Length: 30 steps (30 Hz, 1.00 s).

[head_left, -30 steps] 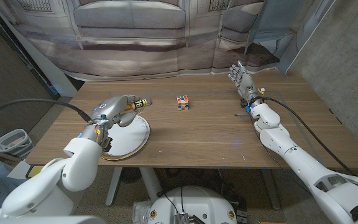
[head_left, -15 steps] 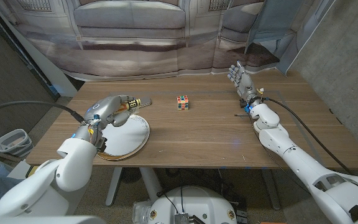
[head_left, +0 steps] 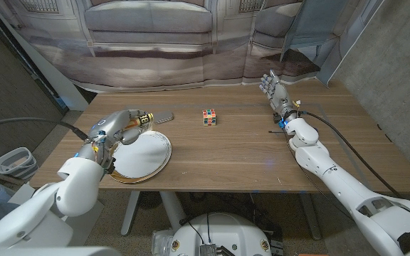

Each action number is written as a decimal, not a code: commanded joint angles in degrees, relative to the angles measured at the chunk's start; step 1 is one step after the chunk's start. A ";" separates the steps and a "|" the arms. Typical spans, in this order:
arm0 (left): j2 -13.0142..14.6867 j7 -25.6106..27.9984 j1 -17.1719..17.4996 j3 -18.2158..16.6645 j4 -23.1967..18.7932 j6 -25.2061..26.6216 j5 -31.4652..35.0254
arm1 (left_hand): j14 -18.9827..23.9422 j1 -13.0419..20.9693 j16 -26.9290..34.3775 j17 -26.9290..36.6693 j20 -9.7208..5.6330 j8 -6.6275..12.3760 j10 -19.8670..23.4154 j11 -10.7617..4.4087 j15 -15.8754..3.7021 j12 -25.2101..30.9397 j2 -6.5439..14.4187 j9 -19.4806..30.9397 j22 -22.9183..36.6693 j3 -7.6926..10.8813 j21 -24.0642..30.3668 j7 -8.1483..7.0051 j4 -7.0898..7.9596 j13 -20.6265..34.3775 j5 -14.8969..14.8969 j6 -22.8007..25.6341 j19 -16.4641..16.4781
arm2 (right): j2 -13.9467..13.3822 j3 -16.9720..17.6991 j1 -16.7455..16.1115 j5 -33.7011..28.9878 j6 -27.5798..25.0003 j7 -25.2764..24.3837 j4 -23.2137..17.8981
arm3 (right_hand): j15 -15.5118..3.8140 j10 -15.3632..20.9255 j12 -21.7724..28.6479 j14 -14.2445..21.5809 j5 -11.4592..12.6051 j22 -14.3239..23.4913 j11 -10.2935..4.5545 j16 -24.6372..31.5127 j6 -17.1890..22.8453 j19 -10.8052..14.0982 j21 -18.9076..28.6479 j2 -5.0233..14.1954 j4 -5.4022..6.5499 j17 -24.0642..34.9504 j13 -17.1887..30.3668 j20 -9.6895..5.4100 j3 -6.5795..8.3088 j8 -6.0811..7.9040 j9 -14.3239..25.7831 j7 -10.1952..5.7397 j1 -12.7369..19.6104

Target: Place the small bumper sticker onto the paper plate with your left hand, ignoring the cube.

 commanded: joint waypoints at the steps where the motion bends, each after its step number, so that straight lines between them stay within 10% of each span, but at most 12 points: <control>1: -1.60 -1.17 -0.34 -1.67 1.50 -0.78 -0.63 | 0.45 -0.11 -0.11 0.11 -0.06 0.06 0.46 -0.13 -4.43 0.03 -0.68 0.23 0.14 0.15 0.23 0.05 0.30 0.15 0.01 0.57 0.14 | 0.68 -0.35 0.84 -0.32 0.11 0.10 1.08 | 0.08 0.31 -0.05 0.44 -0.08 0.19 0.10 0.04 0.14 0.36 -0.16 0.57 0.01 0.19 0.23 -0.54 -0.14 -0.03 0.09 -0.23 -0.08; 30: -3.77 0.60 1.00 -1.85 4.04 -0.92 -2.36 | 0.07 -0.56 -0.22 0.27 0.24 -0.14 0.63 0.06 -3.93 -0.05 -0.37 0.21 0.17 0.04 0.11 -0.10 0.66 0.19 0.01 0.69 -0.69 | 0.51 -0.99 0.57 -0.85 -0.99 -0.30 -0.09 | 0.08 0.32 -0.06 0.48 -0.11 0.19 0.13 0.05 0.12 0.37 -0.16 0.68 -0.08 0.19 0.23 -0.51 -0.27 -0.04 0.09 -0.25 -0.08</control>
